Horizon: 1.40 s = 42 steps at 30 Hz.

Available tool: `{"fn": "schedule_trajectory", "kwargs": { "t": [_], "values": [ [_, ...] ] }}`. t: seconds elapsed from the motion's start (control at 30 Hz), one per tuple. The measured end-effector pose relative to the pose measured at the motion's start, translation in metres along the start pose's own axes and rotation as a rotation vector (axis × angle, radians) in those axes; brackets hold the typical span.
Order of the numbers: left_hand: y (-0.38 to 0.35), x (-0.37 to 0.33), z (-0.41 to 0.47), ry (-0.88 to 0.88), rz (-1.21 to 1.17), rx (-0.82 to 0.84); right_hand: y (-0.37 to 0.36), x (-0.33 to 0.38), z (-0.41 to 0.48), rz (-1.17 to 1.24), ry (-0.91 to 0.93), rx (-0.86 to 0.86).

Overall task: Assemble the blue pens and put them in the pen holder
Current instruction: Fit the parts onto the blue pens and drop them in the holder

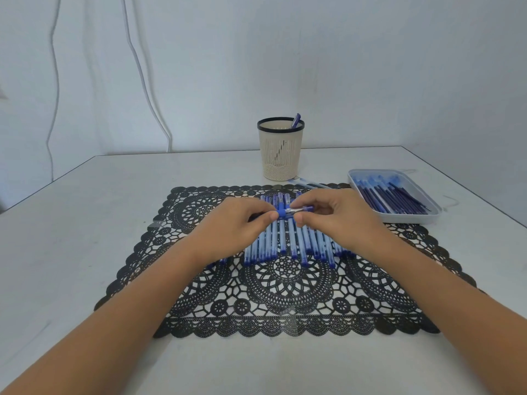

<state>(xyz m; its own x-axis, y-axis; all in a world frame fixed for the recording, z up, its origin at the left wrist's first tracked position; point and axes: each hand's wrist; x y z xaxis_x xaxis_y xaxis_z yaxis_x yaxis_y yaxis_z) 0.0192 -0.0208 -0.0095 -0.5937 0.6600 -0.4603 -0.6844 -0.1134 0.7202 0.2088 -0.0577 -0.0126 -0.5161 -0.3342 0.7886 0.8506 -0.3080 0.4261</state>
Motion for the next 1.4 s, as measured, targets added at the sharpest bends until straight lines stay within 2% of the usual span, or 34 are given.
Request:
{"fn": "schedule_trajectory", "kwargs": {
  "t": [0.27, 0.43, 0.53, 0.63, 0.73, 0.9, 1.07, 1.17, 1.3, 1.4],
  "values": [
    [0.006, -0.009, 0.001, 0.157, -0.2, 0.099, -0.002, -0.002, 0.0, 0.018, 0.093, -0.031],
    [0.01, -0.012, 0.005, 0.193, -0.203, 0.084, 0.003, 0.0, 0.004, -0.023, 0.159, -0.047],
    [0.014, -0.014, 0.007, 0.248, -0.151, 0.064, 0.006, -0.011, 0.007, -0.063, 0.095, -0.072],
    [0.019, -0.01, 0.014, 0.345, -0.124, -0.099, 0.009, -0.03, 0.01, -0.295, 0.065, -0.056],
    [0.024, -0.003, 0.036, 0.434, -0.194, -0.289, 0.006, -0.045, 0.012, -0.543, 0.105, 0.063],
    [0.033, 0.001, 0.11, 0.462, -0.4, -0.519, 0.002, -0.052, 0.016, -0.589, 0.093, 0.112],
    [0.025, -0.004, 0.181, 0.458, -0.514, -0.664, 0.001, -0.057, 0.016, -0.59, 0.097, 0.1],
    [0.008, -0.001, 0.205, 0.419, -0.377, -0.61, 0.002, -0.059, 0.017, -0.587, 0.094, 0.101],
    [-0.022, 0.012, 0.211, 0.455, -0.109, -0.392, 0.002, -0.06, 0.017, -0.567, 0.089, 0.091],
    [-0.034, 0.02, 0.207, 0.472, -0.041, -0.296, 0.002, -0.06, 0.018, -0.561, 0.09, 0.088]
  ]
}}
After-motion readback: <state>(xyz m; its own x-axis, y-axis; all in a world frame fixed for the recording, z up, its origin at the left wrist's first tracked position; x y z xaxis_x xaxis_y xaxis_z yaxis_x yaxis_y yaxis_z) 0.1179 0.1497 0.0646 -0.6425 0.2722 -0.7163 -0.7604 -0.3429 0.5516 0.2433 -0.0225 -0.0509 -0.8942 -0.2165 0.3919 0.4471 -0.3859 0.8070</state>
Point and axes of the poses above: each hand's wrist, its own z-axis towards the middle knuckle, its own y-axis out of the back of the hand, x = y × z, and after that the axes turned 14 degrees about -x, right-handed
